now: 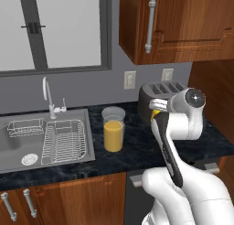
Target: Place the pitcher and cup on the dining counter for serving.
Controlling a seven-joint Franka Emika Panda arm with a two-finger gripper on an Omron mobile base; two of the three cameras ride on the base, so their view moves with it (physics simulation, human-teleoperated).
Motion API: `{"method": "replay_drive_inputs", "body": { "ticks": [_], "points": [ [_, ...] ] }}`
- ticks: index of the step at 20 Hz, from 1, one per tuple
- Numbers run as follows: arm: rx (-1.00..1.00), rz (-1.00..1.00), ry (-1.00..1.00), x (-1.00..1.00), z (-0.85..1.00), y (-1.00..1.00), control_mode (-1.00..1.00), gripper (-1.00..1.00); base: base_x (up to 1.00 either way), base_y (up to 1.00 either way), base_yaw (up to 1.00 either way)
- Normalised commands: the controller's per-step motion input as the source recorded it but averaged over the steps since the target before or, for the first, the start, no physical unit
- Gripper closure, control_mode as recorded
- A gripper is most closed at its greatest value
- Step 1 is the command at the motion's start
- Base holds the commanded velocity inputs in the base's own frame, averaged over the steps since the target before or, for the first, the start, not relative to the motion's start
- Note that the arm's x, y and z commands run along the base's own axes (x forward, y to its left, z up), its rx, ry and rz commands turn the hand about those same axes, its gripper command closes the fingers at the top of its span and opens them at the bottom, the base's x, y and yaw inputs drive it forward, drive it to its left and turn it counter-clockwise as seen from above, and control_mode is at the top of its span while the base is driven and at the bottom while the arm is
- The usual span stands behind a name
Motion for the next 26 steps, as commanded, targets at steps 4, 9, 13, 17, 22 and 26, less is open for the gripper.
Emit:
{"method": "replay_drive_inputs", "body": {
  "ticks": [4, 9, 13, 17, 22, 26],
  "points": [
    [0.00, -0.12, -0.23, -0.14, 0.71, 0.00, -1.00, 1.00, 0.00, 0.00, 0.00],
    [0.00, -0.01, -0.04, -0.03, 0.11, 0.00, -1.00, 1.00, 0.00, 0.00, 0.00],
    [0.00, 0.00, 0.00, -0.07, 0.00, -0.06, -1.00, 1.00, 0.00, 0.00, 0.00],
    [0.05, 0.13, 0.00, -0.44, 0.00, -0.36, -1.00, 1.00, 0.00, 0.00, 0.00],
    [0.01, 0.02, 0.00, -0.06, 0.00, -0.06, -1.00, 1.00, 0.00, 0.00, 0.00],
    [0.00, 0.00, 0.00, 0.00, 0.00, 0.00, -1.00, 1.00, 0.00, 0.00, 0.00]
  ]
}}
